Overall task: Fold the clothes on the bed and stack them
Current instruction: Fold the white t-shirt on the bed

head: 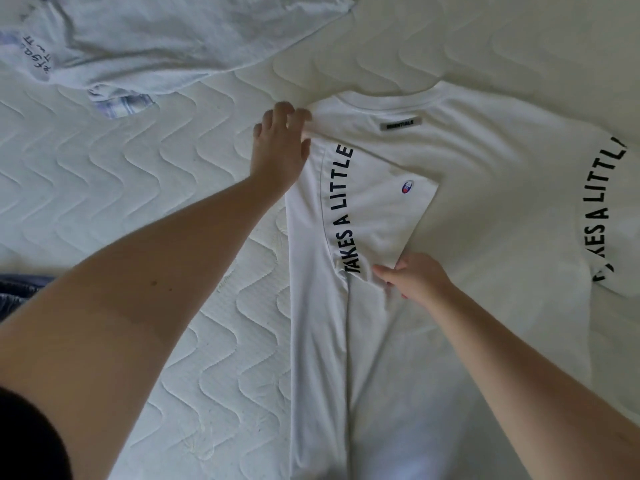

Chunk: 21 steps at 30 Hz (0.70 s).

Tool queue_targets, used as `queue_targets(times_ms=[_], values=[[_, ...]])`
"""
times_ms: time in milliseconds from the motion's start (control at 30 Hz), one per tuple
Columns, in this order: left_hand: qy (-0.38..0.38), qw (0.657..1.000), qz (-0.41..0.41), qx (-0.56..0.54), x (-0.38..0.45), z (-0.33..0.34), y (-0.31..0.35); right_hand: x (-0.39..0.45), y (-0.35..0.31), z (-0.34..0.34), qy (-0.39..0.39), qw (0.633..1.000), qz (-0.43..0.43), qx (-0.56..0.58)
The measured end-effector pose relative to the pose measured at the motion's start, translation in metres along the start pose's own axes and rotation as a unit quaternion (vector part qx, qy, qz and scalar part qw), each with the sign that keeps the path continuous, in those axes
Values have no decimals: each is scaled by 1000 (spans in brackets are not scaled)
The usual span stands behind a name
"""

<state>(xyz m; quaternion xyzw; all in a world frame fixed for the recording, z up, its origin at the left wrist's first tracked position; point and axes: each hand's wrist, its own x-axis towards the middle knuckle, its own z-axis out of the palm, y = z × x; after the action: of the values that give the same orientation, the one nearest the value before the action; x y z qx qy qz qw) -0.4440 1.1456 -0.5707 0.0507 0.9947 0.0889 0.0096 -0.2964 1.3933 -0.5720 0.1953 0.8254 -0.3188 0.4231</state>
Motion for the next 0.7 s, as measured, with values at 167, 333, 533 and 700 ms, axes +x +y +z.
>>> queue_targets(times_ms=[167,333,533,700], values=[[-101,978,131,-124,-82,2,40,-8,3,19,-15,984,13,179],[-170,963,148,-149,-155,10,57,-19,9,35,-10,973,23,230],[-96,975,168,-107,-185,14,51,-23,14,39,-32,957,16,286],[-39,978,187,-89,-197,18,48,-29,20,43,-22,969,10,246]])
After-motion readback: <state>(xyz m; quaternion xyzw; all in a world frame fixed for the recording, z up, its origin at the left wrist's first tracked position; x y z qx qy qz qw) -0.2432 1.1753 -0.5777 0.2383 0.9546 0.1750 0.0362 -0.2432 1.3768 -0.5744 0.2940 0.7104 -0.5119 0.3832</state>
